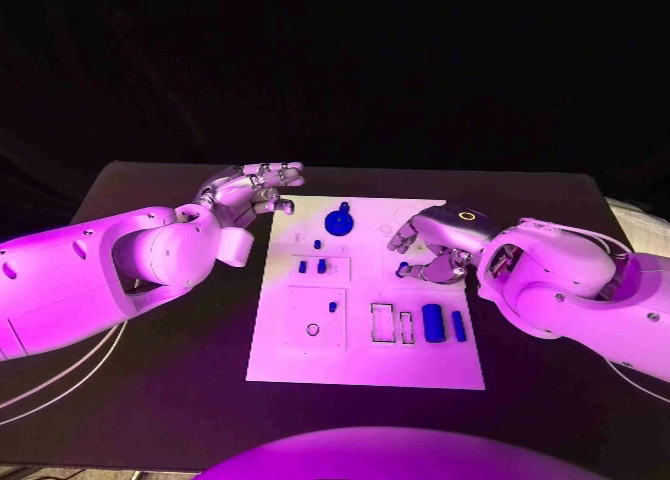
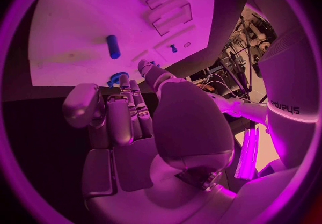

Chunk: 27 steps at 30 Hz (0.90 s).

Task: Assemble the parts on the task board

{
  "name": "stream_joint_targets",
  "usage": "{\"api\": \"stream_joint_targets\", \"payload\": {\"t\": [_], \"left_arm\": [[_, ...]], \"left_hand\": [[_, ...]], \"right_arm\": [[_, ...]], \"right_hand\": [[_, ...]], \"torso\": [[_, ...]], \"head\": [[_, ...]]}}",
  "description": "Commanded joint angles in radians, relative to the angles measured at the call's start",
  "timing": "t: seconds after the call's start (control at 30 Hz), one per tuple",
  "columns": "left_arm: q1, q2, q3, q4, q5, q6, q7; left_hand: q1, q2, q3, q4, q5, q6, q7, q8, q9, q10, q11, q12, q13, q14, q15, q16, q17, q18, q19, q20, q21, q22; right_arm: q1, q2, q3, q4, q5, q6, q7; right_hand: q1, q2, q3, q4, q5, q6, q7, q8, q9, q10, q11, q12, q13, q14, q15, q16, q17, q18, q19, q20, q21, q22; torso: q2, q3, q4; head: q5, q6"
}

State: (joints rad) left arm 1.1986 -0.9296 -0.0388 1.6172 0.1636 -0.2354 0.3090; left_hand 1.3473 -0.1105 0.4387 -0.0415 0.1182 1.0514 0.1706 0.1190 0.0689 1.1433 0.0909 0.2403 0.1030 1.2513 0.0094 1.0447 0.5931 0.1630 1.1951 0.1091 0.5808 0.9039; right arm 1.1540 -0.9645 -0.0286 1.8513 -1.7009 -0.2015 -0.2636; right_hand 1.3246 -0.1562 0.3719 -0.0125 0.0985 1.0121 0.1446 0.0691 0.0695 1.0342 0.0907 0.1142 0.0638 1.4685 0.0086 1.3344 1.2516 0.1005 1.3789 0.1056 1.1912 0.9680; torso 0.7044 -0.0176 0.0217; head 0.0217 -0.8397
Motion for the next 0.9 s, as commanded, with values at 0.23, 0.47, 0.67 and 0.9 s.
{"api": "stream_joint_targets", "payload": {"t": [0.23,0.47,0.67,0.9], "left_arm": [[0.000,0.005,0.001,0.001,-0.007,0.026,0.003],[0.000,0.006,0.001,-0.001,-0.008,0.026,0.003],[-0.001,0.006,0.000,-0.001,-0.008,0.027,0.002],[-0.001,0.005,0.000,-0.001,-0.008,0.027,0.002]], "left_hand": [[0.008,0.000,-0.006,0.000,-0.003,-0.005,-0.001,0.004,-0.001,-0.006,0.002,0.004,0.001,-0.009,-0.001,-0.003,-0.002,0.019,-0.002,0.000,-0.007,-0.001],[0.008,0.000,-0.006,0.000,-0.003,-0.005,-0.001,0.004,-0.001,-0.006,0.002,0.004,0.001,-0.009,-0.001,-0.003,-0.002,0.019,-0.002,0.000,-0.007,-0.001],[0.008,0.000,-0.006,0.000,-0.003,-0.005,-0.001,0.004,-0.001,-0.006,0.002,0.004,0.001,-0.009,-0.001,-0.003,-0.002,0.019,-0.002,0.000,-0.007,-0.001],[0.008,0.000,-0.006,0.000,-0.003,-0.005,-0.001,0.004,-0.001,-0.006,0.002,0.004,0.001,-0.009,-0.001,-0.003,-0.002,0.019,-0.002,0.000,-0.007,-0.001]], "right_arm": [[0.003,-0.021,-0.002,-0.026,-0.041,0.072,-0.049],[-0.010,0.003,-0.004,-0.051,-0.047,0.093,-0.041],[-0.022,0.035,-0.005,-0.076,-0.047,0.101,-0.031],[-0.030,0.054,-0.006,-0.089,-0.041,0.102,-0.021]], "right_hand": [[0.018,-0.007,-0.047,0.012,-0.015,-0.003,-0.020,-0.005,-0.002,-0.032,-0.002,-0.004,0.000,0.044,-0.021,-0.005,-0.003,0.016,0.000,-0.014,-0.010,-0.006],[0.034,0.008,-0.052,0.015,-0.013,0.003,-0.025,-0.004,-0.001,-0.027,-0.008,0.004,0.001,0.043,-0.031,-0.008,-0.008,0.016,0.002,-0.023,-0.010,-0.005],[0.046,0.030,-0.043,0.020,-0.008,0.024,-0.022,0.001,0.001,0.003,-0.016,0.023,0.002,0.044,-0.046,-0.010,-0.010,0.015,0.007,-0.037,-0.010,-0.003],[0.049,0.046,-0.021,0.028,-0.006,0.067,-0.024,0.010,0.006,0.063,-0.022,0.043,0.001,0.045,-0.037,-0.010,-0.011,0.013,0.011,-0.032,-0.009,-0.001]], "torso": [[0.001,0.0008,0.0033],[0.002,0.0006,0.0034],[0.002,0.0001,0.0029],[0.001,-0.0001,0.0030]], "head": [[-0.007,0.006],[-0.004,0.007],[-0.003,0.005],[-0.001,0.000]]}}
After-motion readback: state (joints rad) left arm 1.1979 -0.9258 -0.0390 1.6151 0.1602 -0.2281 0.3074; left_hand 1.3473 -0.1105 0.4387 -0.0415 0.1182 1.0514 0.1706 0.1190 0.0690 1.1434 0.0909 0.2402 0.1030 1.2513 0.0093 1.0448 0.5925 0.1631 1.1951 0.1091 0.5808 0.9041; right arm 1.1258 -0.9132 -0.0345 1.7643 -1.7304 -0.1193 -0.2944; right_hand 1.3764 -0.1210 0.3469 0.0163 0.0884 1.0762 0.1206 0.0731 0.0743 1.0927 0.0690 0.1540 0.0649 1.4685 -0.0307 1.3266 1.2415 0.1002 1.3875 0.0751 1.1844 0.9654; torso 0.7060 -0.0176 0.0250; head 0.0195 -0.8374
